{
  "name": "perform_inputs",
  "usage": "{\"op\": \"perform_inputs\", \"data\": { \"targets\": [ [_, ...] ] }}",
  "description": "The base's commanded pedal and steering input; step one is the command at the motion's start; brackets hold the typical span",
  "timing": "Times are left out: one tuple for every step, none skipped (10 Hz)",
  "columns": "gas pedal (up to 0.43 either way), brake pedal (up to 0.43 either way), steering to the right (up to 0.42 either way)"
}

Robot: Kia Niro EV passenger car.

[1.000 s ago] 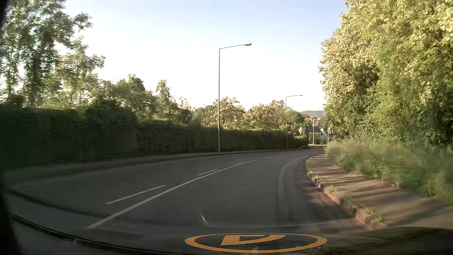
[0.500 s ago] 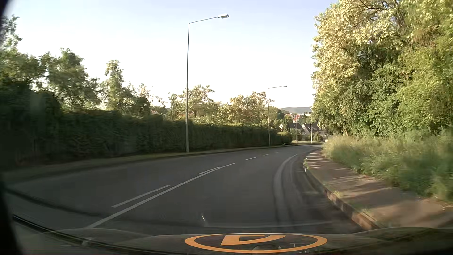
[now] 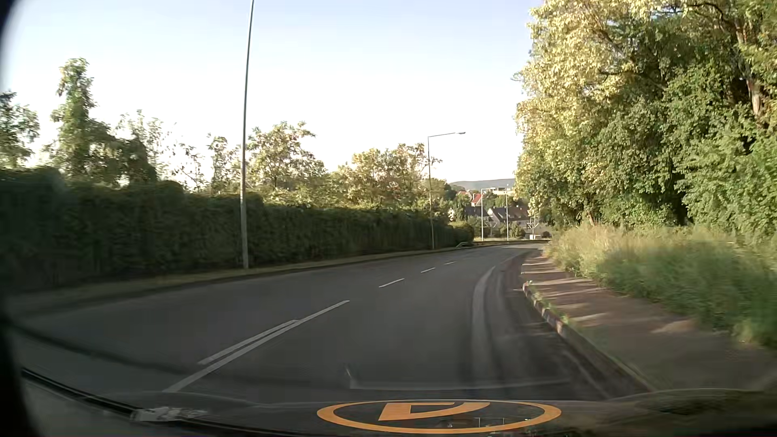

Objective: Follow the waypoints while adhering to traffic rules and regulations

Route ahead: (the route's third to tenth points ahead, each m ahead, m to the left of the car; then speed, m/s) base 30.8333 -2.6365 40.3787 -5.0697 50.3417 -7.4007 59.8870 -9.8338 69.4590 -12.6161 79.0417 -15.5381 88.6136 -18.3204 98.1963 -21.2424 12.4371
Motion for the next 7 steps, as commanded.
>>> {"op": "perform_inputs", "data": {
  "targets": [
    [0.059,0.0,0.047],
    [0.059,0.0,0.046],
    [0.059,0.0,0.046],
    [0.059,0.0,0.046],
    [0.059,0.0,0.046],
    [0.059,0.0,0.046],
    [0.059,0.0,0.046]
  ]
}}
